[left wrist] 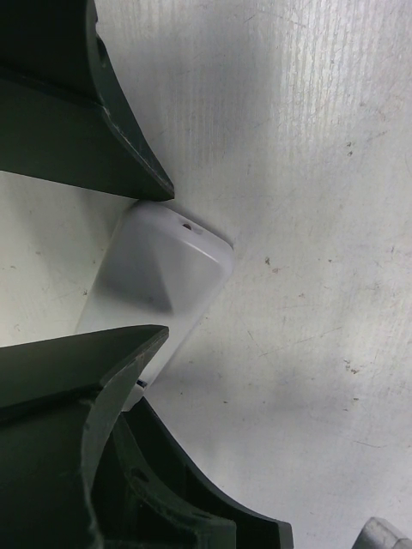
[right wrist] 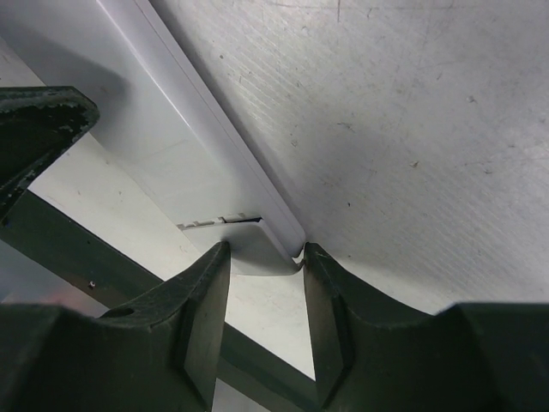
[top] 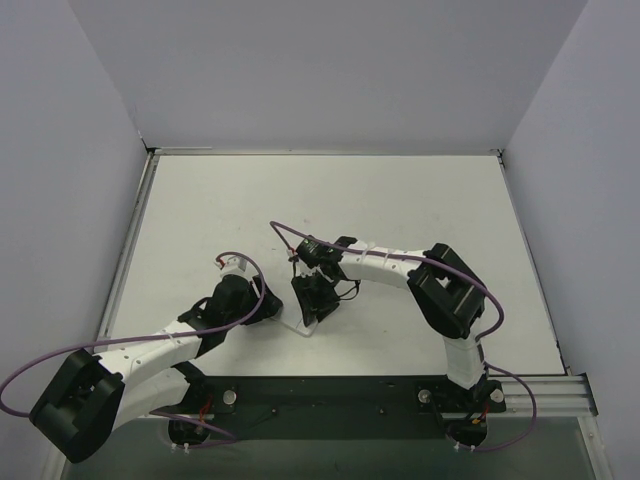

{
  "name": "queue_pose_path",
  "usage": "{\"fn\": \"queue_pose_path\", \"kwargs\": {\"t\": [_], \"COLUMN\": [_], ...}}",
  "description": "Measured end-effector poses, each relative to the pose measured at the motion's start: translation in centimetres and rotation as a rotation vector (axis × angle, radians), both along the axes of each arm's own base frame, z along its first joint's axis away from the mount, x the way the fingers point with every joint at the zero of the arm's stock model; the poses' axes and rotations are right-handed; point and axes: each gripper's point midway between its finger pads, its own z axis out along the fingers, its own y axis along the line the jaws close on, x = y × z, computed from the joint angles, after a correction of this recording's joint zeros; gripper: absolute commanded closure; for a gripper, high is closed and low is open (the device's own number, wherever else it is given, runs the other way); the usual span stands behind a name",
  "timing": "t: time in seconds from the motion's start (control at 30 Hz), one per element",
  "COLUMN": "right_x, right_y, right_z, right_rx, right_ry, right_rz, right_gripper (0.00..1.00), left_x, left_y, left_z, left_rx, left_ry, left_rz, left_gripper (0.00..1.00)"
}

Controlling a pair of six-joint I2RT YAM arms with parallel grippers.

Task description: Load the batteries into the remote control

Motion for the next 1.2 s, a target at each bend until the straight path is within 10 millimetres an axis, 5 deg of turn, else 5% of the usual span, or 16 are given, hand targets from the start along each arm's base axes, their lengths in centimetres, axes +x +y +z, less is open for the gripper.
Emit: {"fn": "queue_pose_path", "kwargs": {"t": [1.2], "right_x": [0.31], "right_y": [0.60], "right_z": [0.13], "right_rx": [-0.129], "right_ry": [-0.007], "right_rz": [0.004], "right_gripper": [0.68], "left_x": [0.33], "left_y": [-0.17], "left_z": [0.02], "left_rx": [-0.022], "left_ry": [-0.030], "left_rz": [0.036], "left_gripper": [0.31]}}
